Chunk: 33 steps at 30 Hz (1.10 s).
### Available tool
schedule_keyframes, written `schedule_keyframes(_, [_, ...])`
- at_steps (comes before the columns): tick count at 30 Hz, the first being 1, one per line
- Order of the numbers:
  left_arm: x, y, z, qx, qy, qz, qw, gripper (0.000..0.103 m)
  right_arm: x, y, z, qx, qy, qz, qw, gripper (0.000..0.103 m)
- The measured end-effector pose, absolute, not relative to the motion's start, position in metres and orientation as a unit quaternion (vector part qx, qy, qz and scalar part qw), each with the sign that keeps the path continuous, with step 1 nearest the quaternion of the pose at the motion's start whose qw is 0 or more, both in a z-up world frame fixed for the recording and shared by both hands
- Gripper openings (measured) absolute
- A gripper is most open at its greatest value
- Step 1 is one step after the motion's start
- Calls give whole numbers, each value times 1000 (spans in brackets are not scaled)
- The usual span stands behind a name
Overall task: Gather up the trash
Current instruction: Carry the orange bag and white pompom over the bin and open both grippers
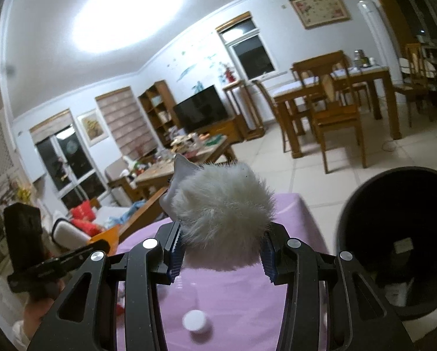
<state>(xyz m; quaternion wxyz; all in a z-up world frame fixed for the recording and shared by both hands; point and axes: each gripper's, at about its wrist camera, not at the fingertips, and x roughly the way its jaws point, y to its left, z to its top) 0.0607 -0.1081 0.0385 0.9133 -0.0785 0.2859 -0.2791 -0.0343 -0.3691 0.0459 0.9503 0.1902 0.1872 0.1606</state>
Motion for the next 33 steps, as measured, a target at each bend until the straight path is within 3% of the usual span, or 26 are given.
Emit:
schedule_keyframes(19, [86, -269, 18, -42, 307, -400, 863, 50, -86, -567, -8, 261, 165, 18, 951, 43])
schedule_keyframes(33, [105, -346, -8, -13, 343, -422, 839, 50, -91, -608, -46, 291, 182, -13, 939, 43])
